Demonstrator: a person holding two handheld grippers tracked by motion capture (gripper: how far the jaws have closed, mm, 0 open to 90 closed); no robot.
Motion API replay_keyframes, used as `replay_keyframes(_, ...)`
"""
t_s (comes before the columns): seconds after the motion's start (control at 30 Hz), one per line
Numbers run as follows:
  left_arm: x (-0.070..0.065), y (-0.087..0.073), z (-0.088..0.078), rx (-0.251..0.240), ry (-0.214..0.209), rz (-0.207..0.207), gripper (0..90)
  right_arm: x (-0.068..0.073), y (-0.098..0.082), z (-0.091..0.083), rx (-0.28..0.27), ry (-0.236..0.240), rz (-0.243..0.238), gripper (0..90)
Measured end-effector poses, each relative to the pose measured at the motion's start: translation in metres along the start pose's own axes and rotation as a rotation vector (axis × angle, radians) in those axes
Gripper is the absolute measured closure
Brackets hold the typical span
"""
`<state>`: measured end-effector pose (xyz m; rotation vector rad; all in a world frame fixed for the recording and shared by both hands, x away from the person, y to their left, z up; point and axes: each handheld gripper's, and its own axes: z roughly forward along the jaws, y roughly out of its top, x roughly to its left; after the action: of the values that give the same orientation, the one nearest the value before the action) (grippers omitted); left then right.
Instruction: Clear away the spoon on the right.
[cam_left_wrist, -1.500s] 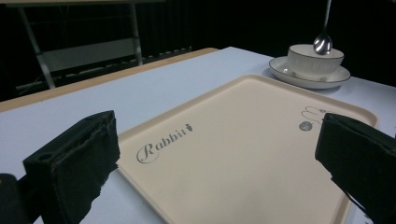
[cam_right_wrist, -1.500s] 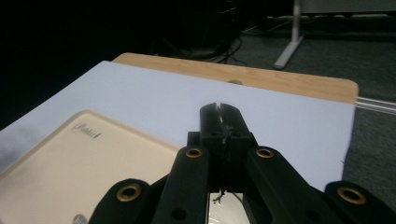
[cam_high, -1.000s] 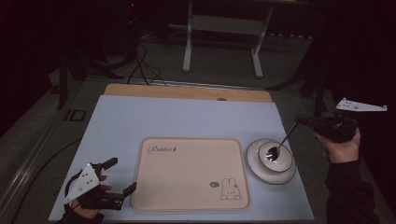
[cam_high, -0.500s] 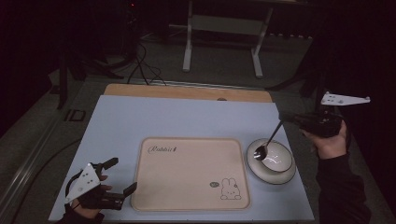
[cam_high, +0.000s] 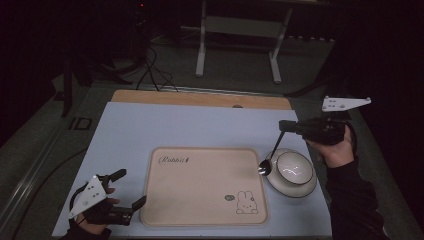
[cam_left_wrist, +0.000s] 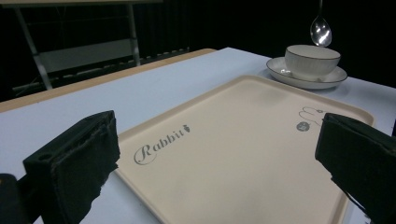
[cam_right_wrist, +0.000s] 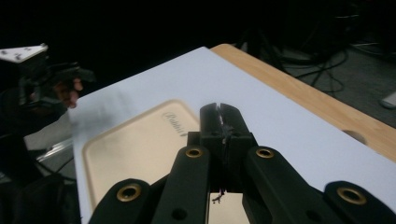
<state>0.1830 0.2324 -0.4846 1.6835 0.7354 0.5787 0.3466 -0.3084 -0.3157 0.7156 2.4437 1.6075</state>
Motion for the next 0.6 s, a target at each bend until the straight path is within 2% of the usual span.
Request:
replay_keyframes(0.07, 0.000, 0.000, 0.000, -0.002, -0.001, -0.001, 0.0, 0.001, 0.001, 0.003, 0.004, 0.011, -0.008, 89.8)
replay_keyframes(0.2, 0.000, 0.000, -0.001, -0.002, -0.001, 0.000, 0.0, 0.005, 0.000, 0.013, 0.000, 0.067, -0.021, 89.7)
replay_keyframes(0.4, 0.000, 0.000, 0.000, -0.003, -0.002, -0.001, 0.0, 0.009, -0.001, 0.022, 0.007, 0.112, -0.039, 89.7)
replay_keyframes(0.43, 0.000, 0.000, 0.000, -0.004, -0.002, -0.001, 0.0, 0.010, -0.002, 0.027, 0.006, 0.138, -0.043, 89.7)
replay_keyframes(0.5, 0.000, 0.000, 0.000, -0.003, -0.001, 0.000, 0.0, 0.011, -0.002, 0.029, 0.008, 0.150, -0.047, 89.8)
replay_keyframes(0.6, 0.000, 0.000, -0.001, -0.002, -0.002, 0.001, 0.0, 0.014, -0.006, 0.039, 0.016, 0.202, -0.067, 89.7)
